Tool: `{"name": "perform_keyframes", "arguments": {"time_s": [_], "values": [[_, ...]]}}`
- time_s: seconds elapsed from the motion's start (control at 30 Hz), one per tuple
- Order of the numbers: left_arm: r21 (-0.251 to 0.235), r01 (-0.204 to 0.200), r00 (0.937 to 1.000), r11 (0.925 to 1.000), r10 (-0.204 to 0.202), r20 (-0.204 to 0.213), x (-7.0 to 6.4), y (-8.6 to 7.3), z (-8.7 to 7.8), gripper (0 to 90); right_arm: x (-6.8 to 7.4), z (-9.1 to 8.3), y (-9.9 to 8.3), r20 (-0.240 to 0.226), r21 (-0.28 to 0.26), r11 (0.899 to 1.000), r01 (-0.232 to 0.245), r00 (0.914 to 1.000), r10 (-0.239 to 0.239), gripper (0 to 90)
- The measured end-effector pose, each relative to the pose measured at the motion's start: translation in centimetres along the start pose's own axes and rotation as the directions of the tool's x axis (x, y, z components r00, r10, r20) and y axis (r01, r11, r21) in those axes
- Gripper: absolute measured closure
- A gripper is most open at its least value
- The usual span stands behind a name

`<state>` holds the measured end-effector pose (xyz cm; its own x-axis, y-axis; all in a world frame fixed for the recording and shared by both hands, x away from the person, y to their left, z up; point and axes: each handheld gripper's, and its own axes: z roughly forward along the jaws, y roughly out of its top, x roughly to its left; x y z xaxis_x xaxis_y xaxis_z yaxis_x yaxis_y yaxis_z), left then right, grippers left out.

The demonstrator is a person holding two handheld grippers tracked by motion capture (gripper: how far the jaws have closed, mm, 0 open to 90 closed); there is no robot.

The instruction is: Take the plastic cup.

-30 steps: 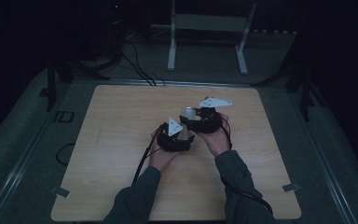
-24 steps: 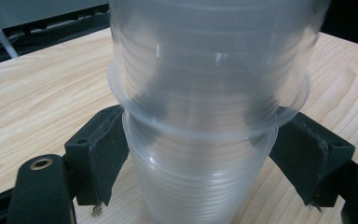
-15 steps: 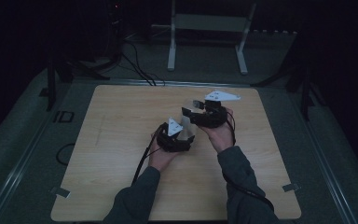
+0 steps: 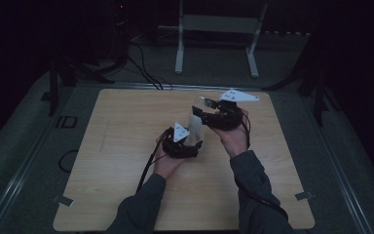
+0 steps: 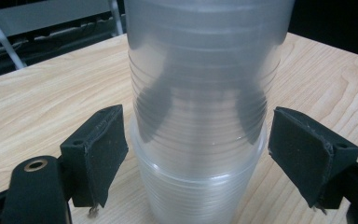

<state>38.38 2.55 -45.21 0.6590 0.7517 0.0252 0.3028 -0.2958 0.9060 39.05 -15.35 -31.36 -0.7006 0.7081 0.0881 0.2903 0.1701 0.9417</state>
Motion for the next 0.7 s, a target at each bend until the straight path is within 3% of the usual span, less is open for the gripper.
{"name": "perform_keyframes", "arguments": {"time_s": [0.27,0.7], "values": [[0.005,0.021,0.9998,0.9998,-0.021,-0.004,0.0,0.0,-0.7,19.2,-0.2,-1.2,0.7,0.004,-0.034,0.999,0.004,1.0000,-0.004,40.8],[-0.016,-0.008,0.9999,0.9998,0.007,-0.014,-0.2,0.3,-2.0,19.3,-2.1,-4.6,0.3,0.064,-0.055,0.998,-0.013,0.9978,0.016,40.8]]}}
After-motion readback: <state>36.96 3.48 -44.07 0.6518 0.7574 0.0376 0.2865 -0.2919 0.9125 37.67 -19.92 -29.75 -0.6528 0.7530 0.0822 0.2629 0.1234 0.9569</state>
